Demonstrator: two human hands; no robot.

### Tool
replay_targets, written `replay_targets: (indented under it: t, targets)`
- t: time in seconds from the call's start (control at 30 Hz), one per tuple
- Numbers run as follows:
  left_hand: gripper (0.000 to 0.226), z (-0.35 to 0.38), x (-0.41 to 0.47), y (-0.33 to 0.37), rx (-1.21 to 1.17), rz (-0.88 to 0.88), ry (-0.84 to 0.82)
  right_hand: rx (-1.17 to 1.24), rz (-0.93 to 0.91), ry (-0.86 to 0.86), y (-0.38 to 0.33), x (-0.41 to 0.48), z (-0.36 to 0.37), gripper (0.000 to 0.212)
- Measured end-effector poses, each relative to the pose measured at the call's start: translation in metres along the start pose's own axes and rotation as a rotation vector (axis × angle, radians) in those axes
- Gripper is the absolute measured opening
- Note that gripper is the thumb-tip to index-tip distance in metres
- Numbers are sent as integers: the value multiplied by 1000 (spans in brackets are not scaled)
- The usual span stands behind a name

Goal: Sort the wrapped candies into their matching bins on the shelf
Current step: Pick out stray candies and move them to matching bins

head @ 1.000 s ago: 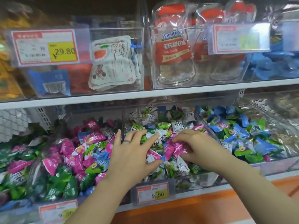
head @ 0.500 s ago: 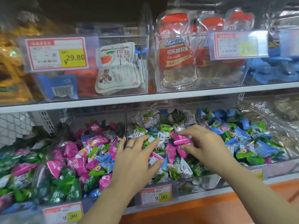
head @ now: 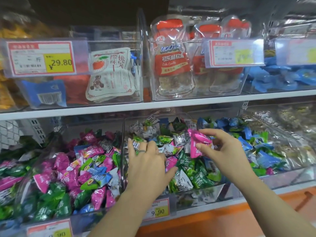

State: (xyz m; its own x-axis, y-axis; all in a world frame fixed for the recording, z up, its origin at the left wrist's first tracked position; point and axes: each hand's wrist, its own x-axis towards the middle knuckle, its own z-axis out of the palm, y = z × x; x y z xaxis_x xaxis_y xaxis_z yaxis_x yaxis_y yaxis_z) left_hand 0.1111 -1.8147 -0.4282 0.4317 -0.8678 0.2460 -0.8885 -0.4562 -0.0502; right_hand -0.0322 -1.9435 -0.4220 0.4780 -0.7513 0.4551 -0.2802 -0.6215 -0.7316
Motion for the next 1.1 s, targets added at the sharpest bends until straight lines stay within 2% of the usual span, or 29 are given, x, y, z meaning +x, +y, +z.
replay_targets:
  t: [0.2,0.4,0.5,0.57,0.7,0.8,0.9,1.0,1.1]
  targets:
    - [44,4,6,6,-78,-90,29,12,-7,-12,-3,-3,4,32]
    - [30,-11,-3,-12,-532,-129,262,68,-19,23,-20,-2,19,31]
    - [27,-21,-16,-46,-760,-149,250,75,-70,5,-43,-4,40,32]
    - [23,-22,-30,-73,-834,-214,255,64,-122,-64,-63,-8,59,31]
    - [15,-20,-56,-125,-721,-395,306,87,-196,-188,-98,-16,100,34]
    - [20,-20,-67,-152,-568,-474,339,81,-245,-249,-116,-17,129,38]
    - [28,-16,-73,-167,-448,-489,326,23,-256,-288,-125,-14,153,43]
    - [37,-11,-75,-175,-429,-455,323,-17,-237,-307,-126,-11,163,49]
    - [39,-9,-76,-175,-441,-399,298,-8,-244,-299,-122,-8,158,46]
